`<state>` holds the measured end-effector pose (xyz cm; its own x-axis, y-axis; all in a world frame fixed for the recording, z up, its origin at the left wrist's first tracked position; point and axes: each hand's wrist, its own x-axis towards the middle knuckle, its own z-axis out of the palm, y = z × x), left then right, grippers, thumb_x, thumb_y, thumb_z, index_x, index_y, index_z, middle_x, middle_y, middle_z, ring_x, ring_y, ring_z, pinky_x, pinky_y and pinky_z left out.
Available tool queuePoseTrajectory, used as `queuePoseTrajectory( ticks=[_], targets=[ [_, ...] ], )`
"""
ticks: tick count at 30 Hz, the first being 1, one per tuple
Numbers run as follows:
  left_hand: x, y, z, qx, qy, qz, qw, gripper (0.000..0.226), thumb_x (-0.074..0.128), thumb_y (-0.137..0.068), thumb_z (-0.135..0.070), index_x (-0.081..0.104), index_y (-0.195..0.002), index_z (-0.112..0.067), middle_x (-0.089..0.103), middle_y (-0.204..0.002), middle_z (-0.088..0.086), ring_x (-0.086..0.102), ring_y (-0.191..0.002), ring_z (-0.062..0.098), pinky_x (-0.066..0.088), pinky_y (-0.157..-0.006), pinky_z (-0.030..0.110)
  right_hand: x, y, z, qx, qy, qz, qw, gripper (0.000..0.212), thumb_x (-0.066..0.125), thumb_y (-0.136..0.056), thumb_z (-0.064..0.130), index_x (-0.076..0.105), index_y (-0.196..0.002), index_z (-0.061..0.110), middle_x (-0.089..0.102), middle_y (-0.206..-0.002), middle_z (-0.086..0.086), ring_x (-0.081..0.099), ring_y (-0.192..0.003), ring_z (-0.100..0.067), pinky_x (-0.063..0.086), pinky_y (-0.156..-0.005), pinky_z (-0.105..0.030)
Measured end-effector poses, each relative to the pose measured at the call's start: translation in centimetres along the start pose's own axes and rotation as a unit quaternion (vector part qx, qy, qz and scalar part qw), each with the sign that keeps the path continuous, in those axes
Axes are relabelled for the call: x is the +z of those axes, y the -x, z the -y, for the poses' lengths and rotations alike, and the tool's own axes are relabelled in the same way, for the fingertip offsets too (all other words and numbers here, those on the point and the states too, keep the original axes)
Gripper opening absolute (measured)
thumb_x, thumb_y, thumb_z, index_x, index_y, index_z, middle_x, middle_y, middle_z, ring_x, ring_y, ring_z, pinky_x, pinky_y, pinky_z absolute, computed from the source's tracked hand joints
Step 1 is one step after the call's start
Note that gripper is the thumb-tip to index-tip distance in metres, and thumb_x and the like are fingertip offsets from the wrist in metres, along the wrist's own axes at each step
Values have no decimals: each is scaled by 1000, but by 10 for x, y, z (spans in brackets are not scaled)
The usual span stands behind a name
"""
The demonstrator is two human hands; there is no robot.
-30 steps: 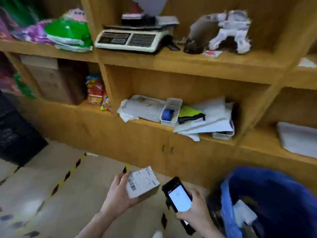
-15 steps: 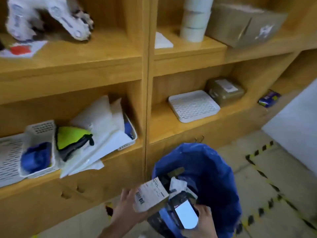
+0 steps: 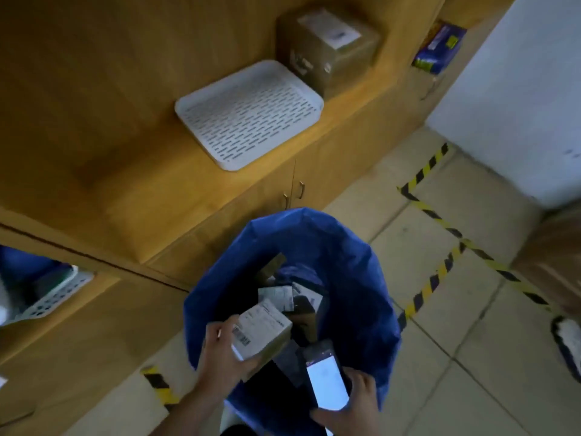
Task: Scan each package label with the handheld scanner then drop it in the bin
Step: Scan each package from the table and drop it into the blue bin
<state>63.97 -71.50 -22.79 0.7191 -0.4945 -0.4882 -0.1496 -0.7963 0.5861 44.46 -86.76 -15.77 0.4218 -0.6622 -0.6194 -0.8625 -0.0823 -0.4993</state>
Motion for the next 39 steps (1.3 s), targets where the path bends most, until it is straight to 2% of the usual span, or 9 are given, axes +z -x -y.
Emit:
queuePoseTrajectory(
  ticks=[3,6,12,18,23,27,30,36,39],
  targets=[
    [31,-41,3,-20,37,-45,998,85,85,-67,-39,40,-138,-26,26,-113,-6,47,-106,18,47,-88,30,20,-65,-9,-29,-30,5,999,84,85,-52,24,48,-126,11,43,-120,-3,39,-113,-12,30,-83,-2],
    [63,-89,16,-34,48,-82,995,83,88,-64,-31,45,-135,-26,30,-116,-3,50,-101,17,46,-91,28,47,-120,-33,-8,-50,25,998,75,84,-48,16,49,-114,12,34,-110,4,32,-84,8,33,-71,2],
    [118,-167,47,-12,8,-58,998,90,89,-62,-37,40,-137,-31,27,-124,-4,43,-115,15,39,-102,27,88,-208,-66,-6,-52,71,996,85,85,-47,18,46,-122,13,29,-112,6,38,-82,3,35,-65,5],
    [157,-202,64,27,-113,-32,993,109,88,-61,-12,27,-150,-25,24,-132,8,34,-124,27,37,-109,45,104,-257,-90,14,-41,85,995,87,84,-51,17,43,-128,11,29,-118,4,40,-93,-6,33,-60,-6],
    [158,-199,63,-45,-186,8,982,122,89,-63,-17,8,-153,-33,15,-142,8,23,-130,29,32,-112,46,93,-258,-93,10,-55,80,995,86,84,-49,17,45,-126,13,28,-114,7,40,-85,-4,36,-56,2],
    [147,-188,48,-61,-188,38,980,120,88,-65,-24,8,-153,-34,11,-145,4,16,-133,28,32,-111,51,73,-244,-88,1,-74,70,995,84,82,-47,18,46,-123,15,31,-116,7,40,-85,-3,38,-64,-5],
    [137,-181,29,-34,-188,49,980,111,85,-69,-28,12,-152,-35,14,-143,1,17,-132,25,33,-110,48,54,-224,-81,2,-90,49,995,84,82,-46,21,46,-121,16,29,-112,9,40,-86,-2,39,-73,-14],
    [109,-154,-22,28,-143,100,984,75,72,-82,-22,32,-145,-29,40,-118,0,47,-111,21,46,-91,39,14,-161,-68,-14,-112,-4,994,79,83,-46,25,43,-115,23,28,-106,12,39,-92,-2,34,-72,3],
    [86,-128,-50,80,-147,116,979,60,66,-87,-19,39,-140,-25,42,-115,-3,50,-100,13,48,-85,32,-9,-116,-62,-5,-127,-57,990,78,82,-48,25,44,-116,22,30,-106,12,39,-98,-3,33,-71,-1]
  ],
)
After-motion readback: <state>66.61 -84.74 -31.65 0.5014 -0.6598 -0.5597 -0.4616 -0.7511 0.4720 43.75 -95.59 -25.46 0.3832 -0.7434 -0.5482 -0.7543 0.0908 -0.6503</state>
